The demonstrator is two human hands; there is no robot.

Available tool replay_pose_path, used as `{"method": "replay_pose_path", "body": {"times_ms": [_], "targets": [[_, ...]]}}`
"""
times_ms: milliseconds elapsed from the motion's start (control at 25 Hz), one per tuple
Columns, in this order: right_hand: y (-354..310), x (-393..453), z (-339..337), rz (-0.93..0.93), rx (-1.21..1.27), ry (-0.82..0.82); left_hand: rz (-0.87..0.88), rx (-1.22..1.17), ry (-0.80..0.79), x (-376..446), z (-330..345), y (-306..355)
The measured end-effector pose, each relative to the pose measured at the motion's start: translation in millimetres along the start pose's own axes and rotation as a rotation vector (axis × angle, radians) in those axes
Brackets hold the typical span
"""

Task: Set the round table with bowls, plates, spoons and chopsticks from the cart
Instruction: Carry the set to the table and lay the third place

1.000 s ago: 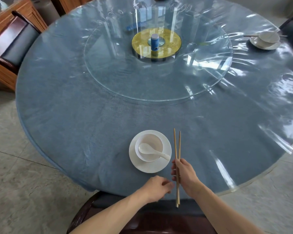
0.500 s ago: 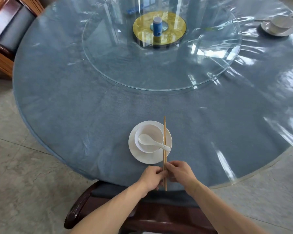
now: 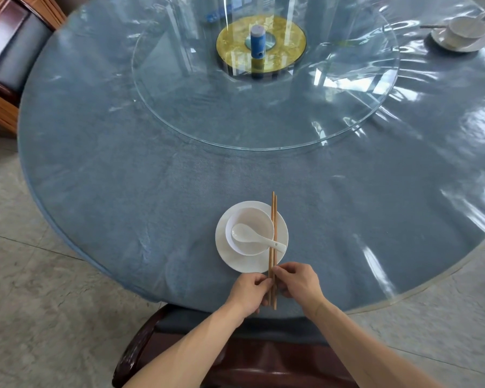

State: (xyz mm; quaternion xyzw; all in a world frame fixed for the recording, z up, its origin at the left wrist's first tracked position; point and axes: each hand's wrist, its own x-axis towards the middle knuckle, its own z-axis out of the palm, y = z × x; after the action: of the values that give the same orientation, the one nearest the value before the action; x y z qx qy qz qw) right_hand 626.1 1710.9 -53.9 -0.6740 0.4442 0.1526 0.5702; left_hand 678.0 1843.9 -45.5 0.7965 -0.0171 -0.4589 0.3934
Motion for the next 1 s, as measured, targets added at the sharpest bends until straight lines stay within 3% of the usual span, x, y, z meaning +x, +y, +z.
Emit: {"method": "replay_pose_path", "body": {"times_ms": [1000], "targets": [[5.3, 7.6, 5.5, -0.022, 0.038, 0.129, 0.075, 0.247, -0.002, 7.6, -7.1, -6.4]]}}
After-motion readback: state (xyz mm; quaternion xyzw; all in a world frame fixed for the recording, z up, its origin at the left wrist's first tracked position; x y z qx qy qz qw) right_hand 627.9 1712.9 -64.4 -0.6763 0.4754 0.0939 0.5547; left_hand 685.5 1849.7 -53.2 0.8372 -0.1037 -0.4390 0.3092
